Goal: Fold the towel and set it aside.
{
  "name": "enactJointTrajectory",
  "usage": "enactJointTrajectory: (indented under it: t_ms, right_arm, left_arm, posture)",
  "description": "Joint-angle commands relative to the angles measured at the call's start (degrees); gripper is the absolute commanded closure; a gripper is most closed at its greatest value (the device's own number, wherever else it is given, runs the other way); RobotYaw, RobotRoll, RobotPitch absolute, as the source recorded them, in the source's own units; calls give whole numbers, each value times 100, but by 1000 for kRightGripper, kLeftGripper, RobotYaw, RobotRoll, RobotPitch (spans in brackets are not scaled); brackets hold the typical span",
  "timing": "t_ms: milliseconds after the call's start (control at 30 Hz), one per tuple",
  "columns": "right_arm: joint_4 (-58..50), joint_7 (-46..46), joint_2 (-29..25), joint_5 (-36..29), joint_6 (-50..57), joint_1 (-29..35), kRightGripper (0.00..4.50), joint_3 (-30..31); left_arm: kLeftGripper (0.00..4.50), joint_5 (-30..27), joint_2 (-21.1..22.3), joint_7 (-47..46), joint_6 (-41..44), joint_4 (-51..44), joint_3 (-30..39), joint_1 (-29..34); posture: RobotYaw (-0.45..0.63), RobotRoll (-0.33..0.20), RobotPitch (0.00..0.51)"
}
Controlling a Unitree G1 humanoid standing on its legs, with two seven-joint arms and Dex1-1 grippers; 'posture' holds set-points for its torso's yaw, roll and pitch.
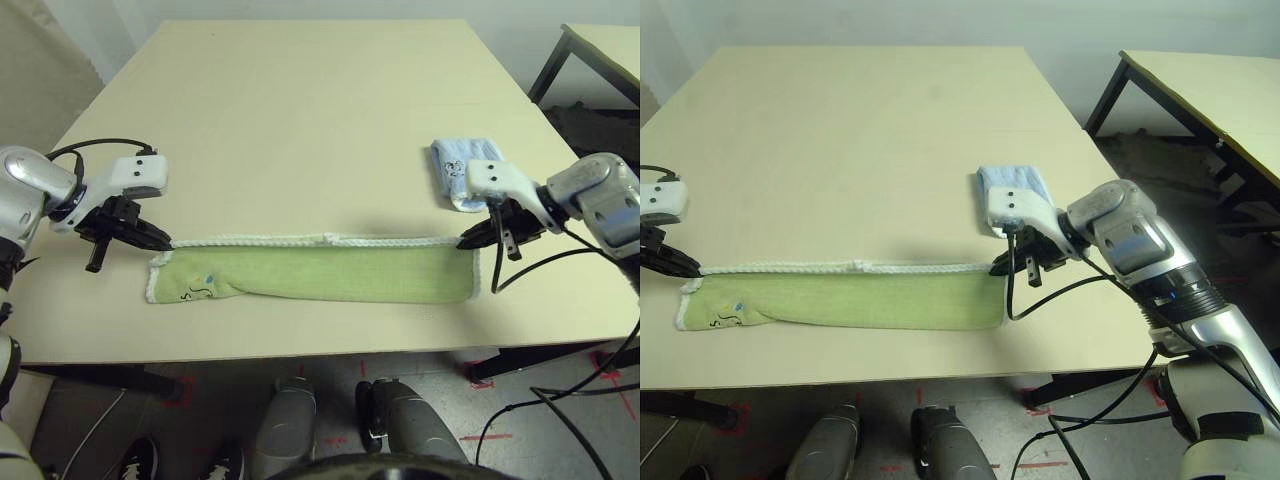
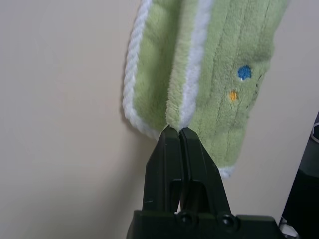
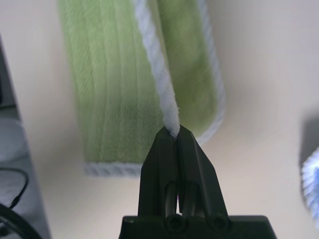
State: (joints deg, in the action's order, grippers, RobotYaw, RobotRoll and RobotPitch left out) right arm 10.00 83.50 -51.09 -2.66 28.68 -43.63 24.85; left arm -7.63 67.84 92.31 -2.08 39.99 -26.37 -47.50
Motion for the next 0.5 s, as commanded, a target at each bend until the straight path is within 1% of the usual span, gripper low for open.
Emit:
enactJointTrajectory:
  t_ms: [33, 267, 367, 433, 500]
  right_arm:
    - [-9, -145, 78, 64, 21, 32, 4500, -140]
    - [151, -377, 275, 191, -31, -71, 4500, -206]
    - [201, -414, 280, 289, -34, -97, 4500, -171]
    - [190, -415, 269, 338, 33, -92, 4040, -161]
    - [227, -480, 281, 389, 59, -102, 3436, -189]
  left_arm:
    - [4461, 279, -188, 19, -299, 322, 286, -103]
    - [4461, 811, -493, -91, -869, 991, 593, -332]
    - [3794, 997, -598, -200, -1027, 1177, 683, -377]
    - [3159, 1073, -635, -221, -1083, 1245, 751, -382]
    - [2458, 1131, -656, -287, -1129, 1316, 827, -401]
  posture:
    - [107, 0, 119]
    - [105, 0, 120]
    - [105, 0, 120]
    - [102, 0, 120]
    - [102, 0, 118]
